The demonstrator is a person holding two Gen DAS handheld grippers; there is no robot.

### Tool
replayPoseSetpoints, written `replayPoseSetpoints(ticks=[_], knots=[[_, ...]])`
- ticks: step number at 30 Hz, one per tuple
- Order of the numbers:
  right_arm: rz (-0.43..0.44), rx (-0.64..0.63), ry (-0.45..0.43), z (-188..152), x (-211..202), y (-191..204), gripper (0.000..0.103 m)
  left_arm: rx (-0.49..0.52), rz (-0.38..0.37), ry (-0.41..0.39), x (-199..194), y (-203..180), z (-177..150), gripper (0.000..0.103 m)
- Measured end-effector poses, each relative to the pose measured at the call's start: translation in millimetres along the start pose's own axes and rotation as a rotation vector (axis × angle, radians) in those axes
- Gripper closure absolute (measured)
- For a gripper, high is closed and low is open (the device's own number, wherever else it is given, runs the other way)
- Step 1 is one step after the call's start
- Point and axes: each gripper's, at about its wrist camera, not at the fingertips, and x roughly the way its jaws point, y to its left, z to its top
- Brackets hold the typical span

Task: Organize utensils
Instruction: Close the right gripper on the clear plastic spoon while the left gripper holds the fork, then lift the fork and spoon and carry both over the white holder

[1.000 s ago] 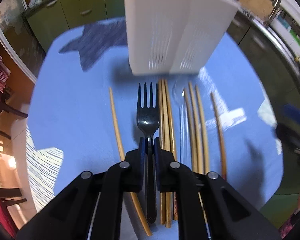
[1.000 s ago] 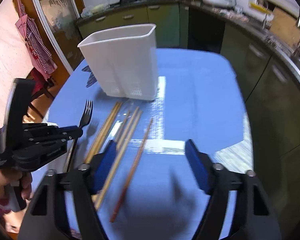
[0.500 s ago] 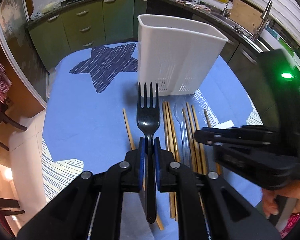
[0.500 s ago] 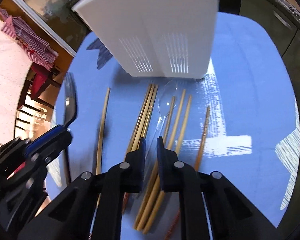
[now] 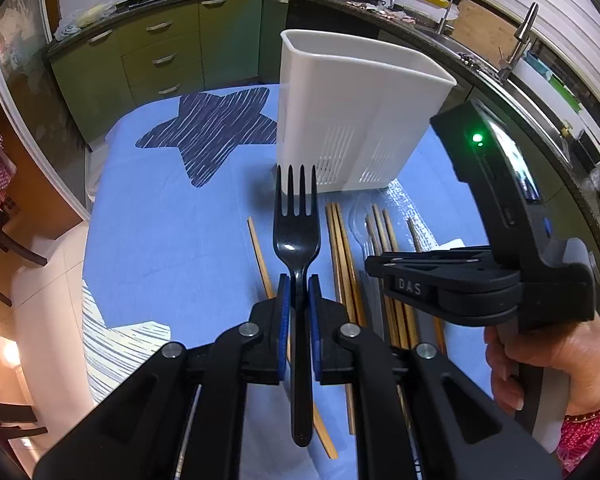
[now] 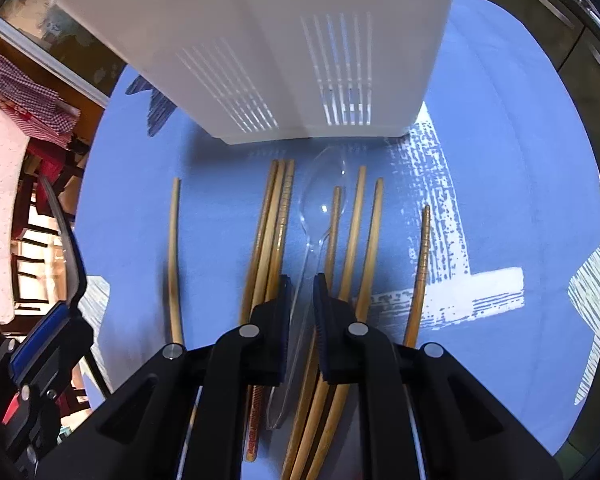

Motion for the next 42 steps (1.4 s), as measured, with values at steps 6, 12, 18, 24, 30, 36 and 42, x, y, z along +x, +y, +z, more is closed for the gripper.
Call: replayPoseSetpoints(ticks=[6,12,18,24,30,36,42], knots=[[-0.044,0.002,0.007,3.2,8.8,5.8,0.09,0.006,-0.005,-0.004,-0.5,0.0,0.0,0.094],[-0.065,-0.006,-0.013,1.3,15.8,14.8,0.09,0.016,-0.001,-0.011,-3.3,-0.7,0.5,0.094],[0.007,-0.002,-0.093,-7.6,-3.1,5.7,0.093,0.022,-0.004,-0.022,-9.4,0.0,4.1,0.094],[0.156,-0.051,-0.214,-38.4,-53.0,-0.4,0.093,0.034,-0.039,-0.086,-40.0,-6.7,18.5,0.094],[0.243,-0.114,-0.46,-59.2,-125.3,-8.2,0.093,0.02,-0.085,-0.209,-75.1,-15.8,56.5,0.094],[0.218,-0.148,-0.707,-50.6,-182.5,-17.4,0.093,0.003,-0.108,-0.389,-90.1,-23.1,110.7,0.094],[0.189,-0.156,-0.839,-35.5,-208.4,-28.0,0.093,0.002,-0.069,-0.584,-71.5,-29.0,157.3,0.094]])
